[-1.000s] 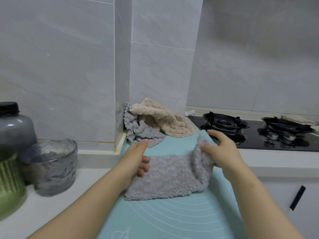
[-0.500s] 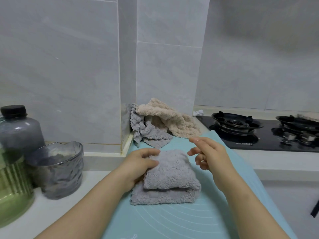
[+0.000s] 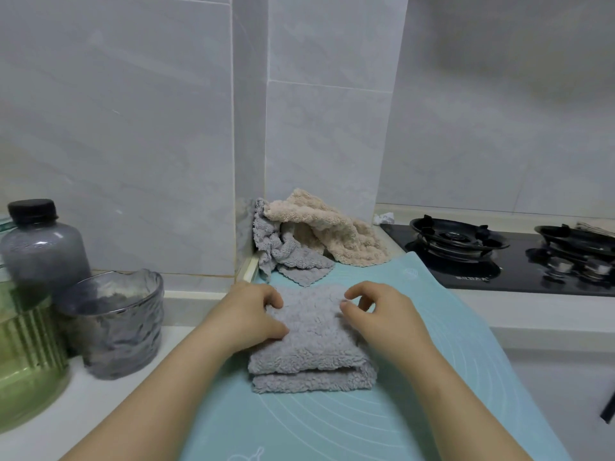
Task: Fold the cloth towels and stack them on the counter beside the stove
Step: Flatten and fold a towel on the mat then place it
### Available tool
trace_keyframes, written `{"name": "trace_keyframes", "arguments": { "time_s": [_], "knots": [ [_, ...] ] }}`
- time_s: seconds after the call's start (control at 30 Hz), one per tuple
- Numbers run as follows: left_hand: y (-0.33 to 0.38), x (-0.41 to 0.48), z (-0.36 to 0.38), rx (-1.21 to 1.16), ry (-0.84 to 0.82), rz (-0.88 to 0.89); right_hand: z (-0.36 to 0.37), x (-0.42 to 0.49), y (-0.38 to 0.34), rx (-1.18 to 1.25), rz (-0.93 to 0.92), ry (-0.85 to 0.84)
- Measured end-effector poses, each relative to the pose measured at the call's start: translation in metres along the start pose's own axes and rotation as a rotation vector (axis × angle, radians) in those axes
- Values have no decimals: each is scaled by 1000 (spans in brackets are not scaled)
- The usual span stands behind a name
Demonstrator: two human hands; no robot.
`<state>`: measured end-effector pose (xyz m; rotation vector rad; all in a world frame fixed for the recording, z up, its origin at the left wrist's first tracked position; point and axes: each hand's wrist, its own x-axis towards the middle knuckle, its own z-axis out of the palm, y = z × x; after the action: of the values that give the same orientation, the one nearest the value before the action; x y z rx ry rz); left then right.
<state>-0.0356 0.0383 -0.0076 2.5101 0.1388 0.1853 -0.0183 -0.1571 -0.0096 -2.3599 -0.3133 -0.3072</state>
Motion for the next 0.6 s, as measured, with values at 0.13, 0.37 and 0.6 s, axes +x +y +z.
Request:
{"name": "trace_keyframes", "arguments": {
  "time_s": [0.13,0.37,0.6],
  "knots": [
    [7,-3,13,153,221,196,8,-2,-12,-231,-185,7],
    [-1,0,38,360,-233,155,28,2,6,-376,-77,-443],
    [1,-2,40,454,-271,130,32,3,8,-396,-45,-497]
  ]
}}
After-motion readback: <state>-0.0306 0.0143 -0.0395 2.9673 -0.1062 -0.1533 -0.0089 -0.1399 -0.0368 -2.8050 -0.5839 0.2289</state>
